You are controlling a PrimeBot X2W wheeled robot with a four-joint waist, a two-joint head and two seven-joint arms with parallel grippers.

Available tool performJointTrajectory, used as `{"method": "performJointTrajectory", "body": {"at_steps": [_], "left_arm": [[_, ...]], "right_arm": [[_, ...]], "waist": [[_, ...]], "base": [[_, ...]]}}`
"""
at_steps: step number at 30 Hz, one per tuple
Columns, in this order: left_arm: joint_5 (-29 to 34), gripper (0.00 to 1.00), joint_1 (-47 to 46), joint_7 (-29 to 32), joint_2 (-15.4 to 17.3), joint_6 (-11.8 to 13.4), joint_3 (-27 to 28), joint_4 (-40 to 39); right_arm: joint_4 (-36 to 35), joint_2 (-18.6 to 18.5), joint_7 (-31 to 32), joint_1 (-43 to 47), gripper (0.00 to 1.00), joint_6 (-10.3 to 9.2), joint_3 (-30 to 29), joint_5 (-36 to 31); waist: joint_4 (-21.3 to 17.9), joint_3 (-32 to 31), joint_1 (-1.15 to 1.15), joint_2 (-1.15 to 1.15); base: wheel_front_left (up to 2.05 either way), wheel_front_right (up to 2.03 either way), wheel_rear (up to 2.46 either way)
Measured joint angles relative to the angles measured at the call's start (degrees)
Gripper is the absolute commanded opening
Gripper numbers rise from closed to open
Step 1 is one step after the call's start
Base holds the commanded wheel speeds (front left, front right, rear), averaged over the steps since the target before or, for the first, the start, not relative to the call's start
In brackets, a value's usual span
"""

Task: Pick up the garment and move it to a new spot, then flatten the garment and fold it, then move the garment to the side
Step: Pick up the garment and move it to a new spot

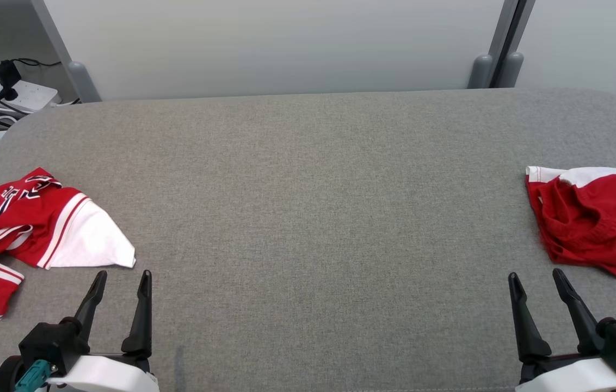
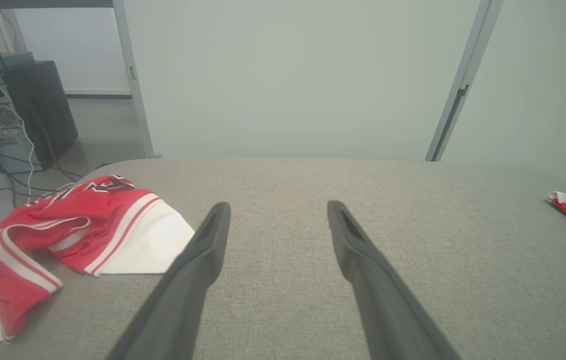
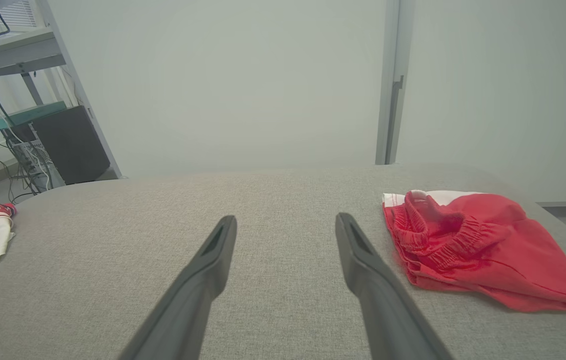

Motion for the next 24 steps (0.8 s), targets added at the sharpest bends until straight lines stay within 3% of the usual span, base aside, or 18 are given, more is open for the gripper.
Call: {"method": "performJointTrajectory", "body": {"at_steps": [12,24], "left_arm": [[0.0,1.0,-0.1,0.1,0.1,0.4,-0.5,-0.1],[0.0,1.0,-0.3,0.0,-0.2,1.4,-0.3,-0.3]], "right_arm": [[0.0,0.0,0.0,0.1,1.0,0.0,-1.0,0.3],[-2.2,0.0,0.7,0.9,1.0,0.0,1.1,0.4]], "waist": [[2.3,0.0,0.0,0.0],[12.4,0.1,0.0,0.0]], "base": [[0.0,0.0,0.0],[0.0,0.0,0.0]]}}
